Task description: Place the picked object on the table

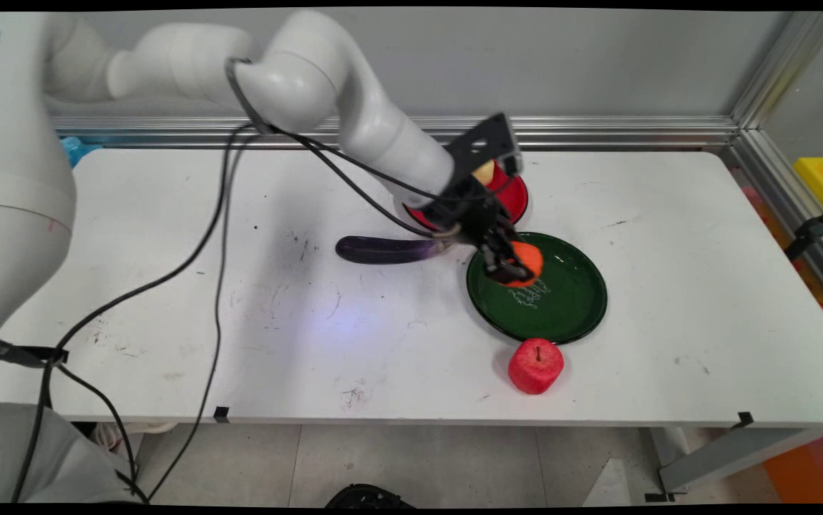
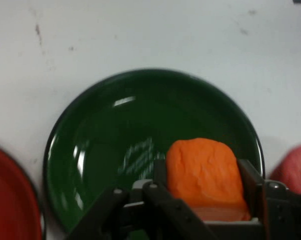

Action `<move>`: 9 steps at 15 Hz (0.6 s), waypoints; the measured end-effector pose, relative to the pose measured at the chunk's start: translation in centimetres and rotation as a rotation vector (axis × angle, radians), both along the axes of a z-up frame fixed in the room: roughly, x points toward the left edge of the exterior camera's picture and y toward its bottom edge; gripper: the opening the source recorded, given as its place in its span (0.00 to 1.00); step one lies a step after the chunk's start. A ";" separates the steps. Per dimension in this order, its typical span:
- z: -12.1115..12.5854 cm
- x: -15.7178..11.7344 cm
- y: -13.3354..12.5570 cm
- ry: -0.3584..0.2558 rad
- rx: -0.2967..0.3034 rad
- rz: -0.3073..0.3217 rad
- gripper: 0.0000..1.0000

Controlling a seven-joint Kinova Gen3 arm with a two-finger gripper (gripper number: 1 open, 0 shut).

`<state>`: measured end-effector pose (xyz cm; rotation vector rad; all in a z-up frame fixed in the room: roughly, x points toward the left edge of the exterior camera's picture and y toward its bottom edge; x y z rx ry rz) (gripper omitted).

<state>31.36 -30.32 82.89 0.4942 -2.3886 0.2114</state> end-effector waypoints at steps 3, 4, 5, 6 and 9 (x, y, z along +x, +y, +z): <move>1.4 2.8 0.5 -0.042 0.003 -0.016 0.00; 1.8 4.0 0.7 -0.059 0.006 -0.021 0.00; 2.1 4.8 0.8 -0.071 0.008 -0.024 0.00; 2.2 5.8 1.0 -0.085 0.012 -0.027 0.00; 2.3 8.4 1.5 -0.117 0.025 -0.031 0.00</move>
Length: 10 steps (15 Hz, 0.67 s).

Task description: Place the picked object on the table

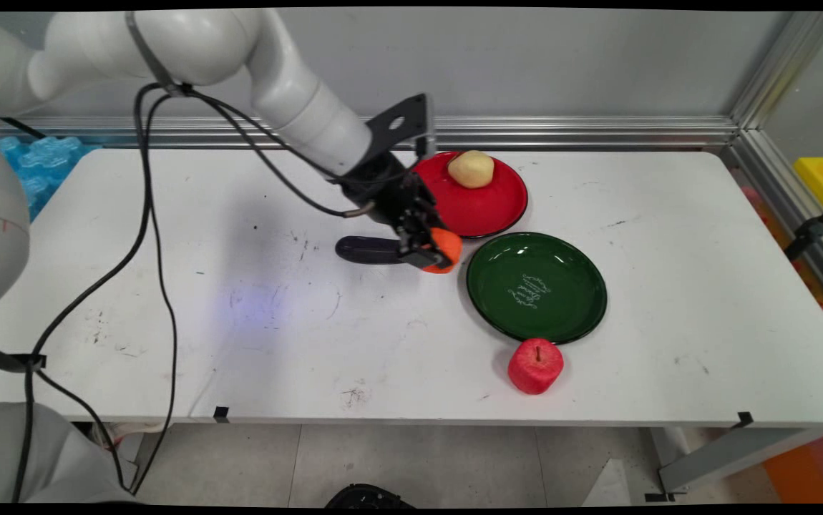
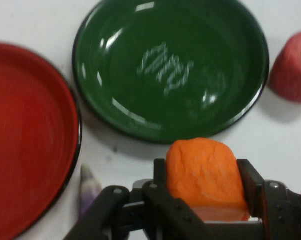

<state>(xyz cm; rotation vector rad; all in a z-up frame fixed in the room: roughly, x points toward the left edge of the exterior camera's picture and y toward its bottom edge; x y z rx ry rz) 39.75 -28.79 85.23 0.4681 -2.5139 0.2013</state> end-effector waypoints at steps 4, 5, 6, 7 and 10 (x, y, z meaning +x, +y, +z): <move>-0.5 2.4 0.7 -0.026 0.015 0.018 0.00; -0.7 2.8 0.9 -0.030 0.017 0.021 0.00; -1.1 3.5 1.1 -0.038 0.020 0.028 0.00; -1.5 4.0 1.3 -0.042 0.022 0.032 0.00; -3.1 5.0 1.6 -0.048 0.020 0.034 0.00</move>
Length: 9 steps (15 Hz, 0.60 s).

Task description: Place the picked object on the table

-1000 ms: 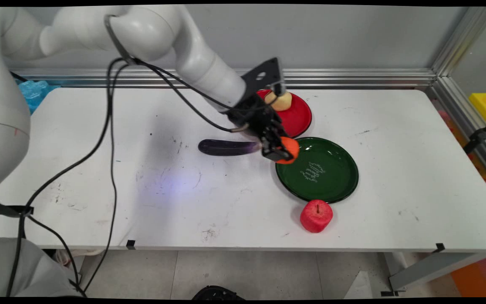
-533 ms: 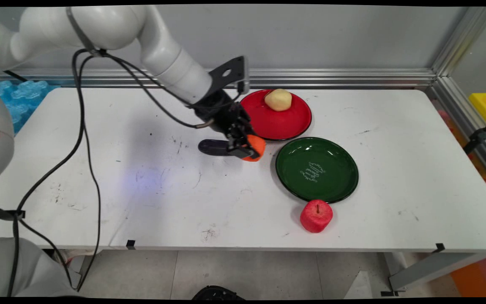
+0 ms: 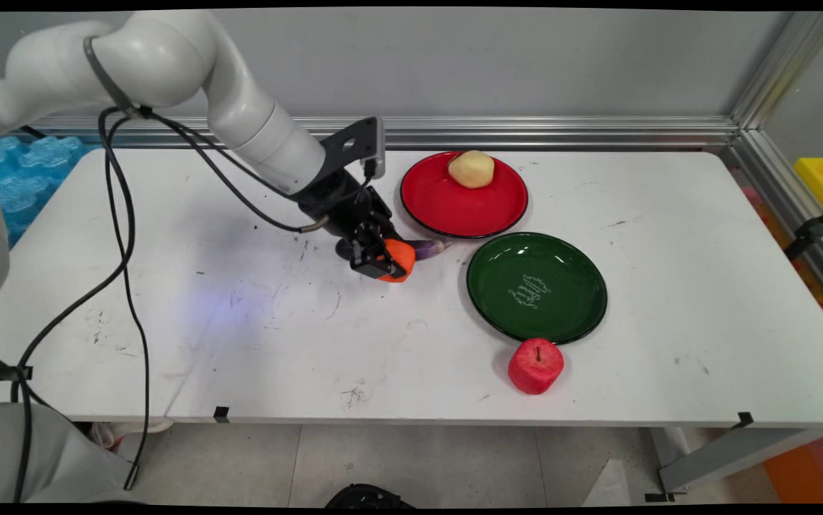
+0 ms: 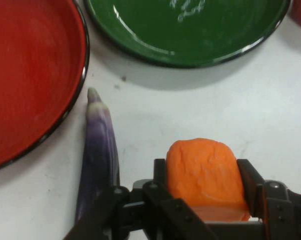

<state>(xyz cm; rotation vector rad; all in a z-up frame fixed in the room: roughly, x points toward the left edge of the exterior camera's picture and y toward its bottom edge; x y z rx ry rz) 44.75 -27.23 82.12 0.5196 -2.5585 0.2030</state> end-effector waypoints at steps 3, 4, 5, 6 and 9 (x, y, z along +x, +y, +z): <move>-1.5 0.4 0.0 0.003 -0.006 -0.002 0.00; -2.1 0.4 -0.1 0.006 -0.008 -0.004 0.00; -2.4 0.4 -0.2 0.008 -0.009 -0.005 0.00; -2.9 0.4 -0.2 0.012 -0.011 -0.005 0.00; -4.3 0.3 -0.7 0.022 -0.014 0.005 0.00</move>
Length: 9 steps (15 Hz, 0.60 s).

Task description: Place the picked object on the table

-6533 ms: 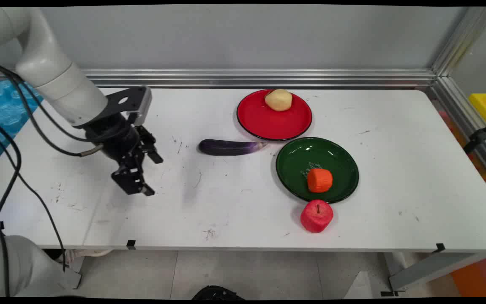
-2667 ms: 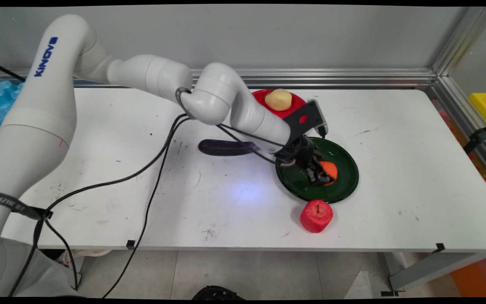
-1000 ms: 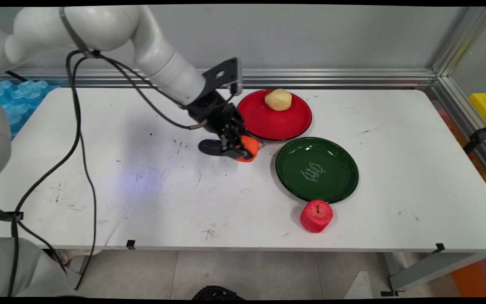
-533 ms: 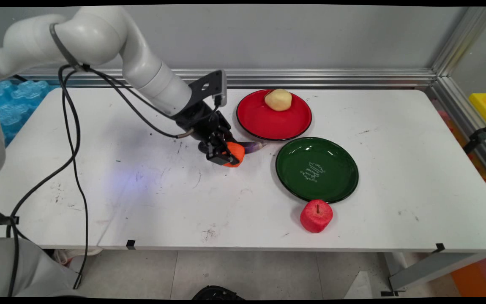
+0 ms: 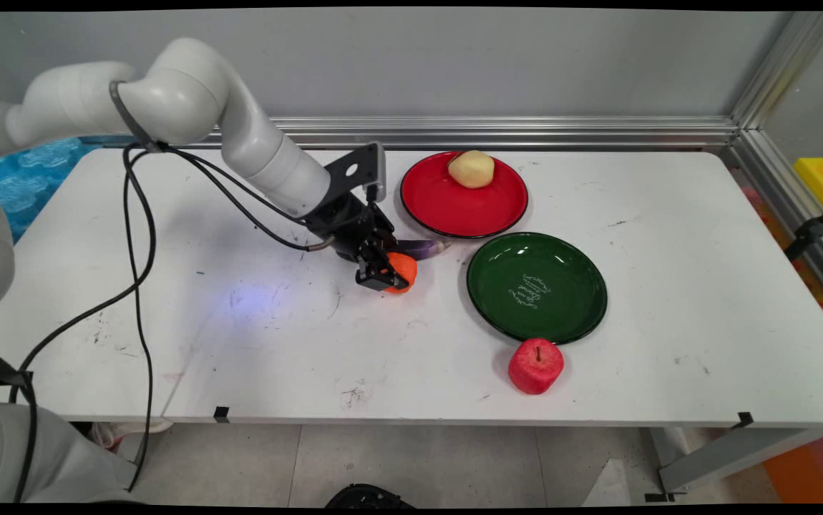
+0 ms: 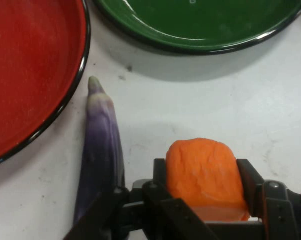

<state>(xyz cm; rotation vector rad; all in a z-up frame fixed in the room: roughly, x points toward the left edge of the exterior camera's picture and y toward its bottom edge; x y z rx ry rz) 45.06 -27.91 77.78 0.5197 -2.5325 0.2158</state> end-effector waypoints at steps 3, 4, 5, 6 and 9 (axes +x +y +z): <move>-1.1 -0.1 -0.5 0.008 -0.002 0.010 0.00; -1.4 -0.1 -0.6 0.011 0.000 0.015 0.00; -1.7 -0.1 -0.7 0.014 0.001 0.019 0.00; -2.0 -0.2 -0.8 0.017 0.002 0.023 0.00; -2.4 -0.2 -0.9 0.021 0.009 0.033 0.00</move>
